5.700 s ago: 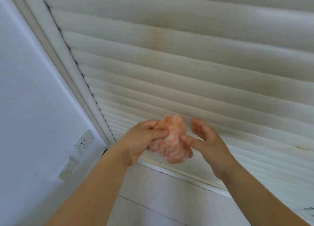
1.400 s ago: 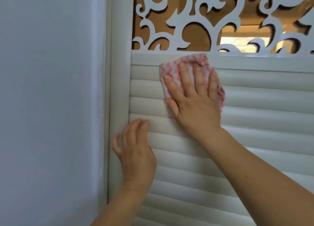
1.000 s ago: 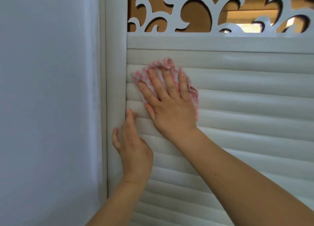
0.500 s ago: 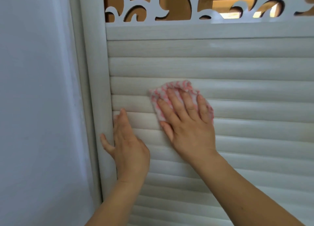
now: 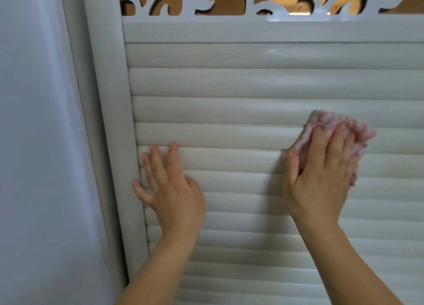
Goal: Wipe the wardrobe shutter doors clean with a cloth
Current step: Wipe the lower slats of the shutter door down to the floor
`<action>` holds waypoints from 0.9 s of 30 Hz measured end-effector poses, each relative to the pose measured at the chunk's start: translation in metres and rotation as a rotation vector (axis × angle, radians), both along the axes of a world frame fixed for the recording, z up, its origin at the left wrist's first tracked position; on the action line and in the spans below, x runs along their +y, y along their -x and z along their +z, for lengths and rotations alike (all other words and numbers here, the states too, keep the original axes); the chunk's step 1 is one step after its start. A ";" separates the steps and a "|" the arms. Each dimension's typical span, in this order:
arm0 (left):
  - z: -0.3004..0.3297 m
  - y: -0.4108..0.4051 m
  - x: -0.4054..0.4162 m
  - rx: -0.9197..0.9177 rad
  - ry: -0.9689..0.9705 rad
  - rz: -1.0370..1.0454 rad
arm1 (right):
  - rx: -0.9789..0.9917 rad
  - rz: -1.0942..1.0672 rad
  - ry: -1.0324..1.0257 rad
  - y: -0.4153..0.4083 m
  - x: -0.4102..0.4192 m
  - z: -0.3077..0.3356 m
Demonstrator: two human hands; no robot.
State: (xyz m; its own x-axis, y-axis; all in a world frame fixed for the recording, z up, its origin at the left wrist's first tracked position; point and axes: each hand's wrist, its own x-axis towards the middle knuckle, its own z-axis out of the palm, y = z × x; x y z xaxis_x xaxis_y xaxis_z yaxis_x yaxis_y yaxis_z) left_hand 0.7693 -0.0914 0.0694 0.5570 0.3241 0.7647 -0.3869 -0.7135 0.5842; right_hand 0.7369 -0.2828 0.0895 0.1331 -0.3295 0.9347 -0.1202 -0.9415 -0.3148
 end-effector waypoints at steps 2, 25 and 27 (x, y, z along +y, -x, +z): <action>-0.002 -0.002 0.002 -0.010 -0.001 0.003 | 0.007 -0.016 0.068 -0.008 0.021 0.000; -0.016 -0.002 -0.008 -0.104 -0.189 0.007 | 0.125 0.042 0.585 -0.013 0.033 -0.019; -0.016 -0.002 -0.006 -0.099 -0.198 -0.002 | 0.118 0.007 0.560 -0.005 0.015 -0.024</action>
State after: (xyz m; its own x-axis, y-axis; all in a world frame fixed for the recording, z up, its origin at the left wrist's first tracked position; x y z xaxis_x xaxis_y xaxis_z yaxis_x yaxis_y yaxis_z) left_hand 0.7710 -0.0971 0.0539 0.4762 0.1611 0.8644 -0.4370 -0.8097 0.3917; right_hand 0.7420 -0.2682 0.0653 0.2479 0.2128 0.9451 -0.1171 -0.9619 0.2472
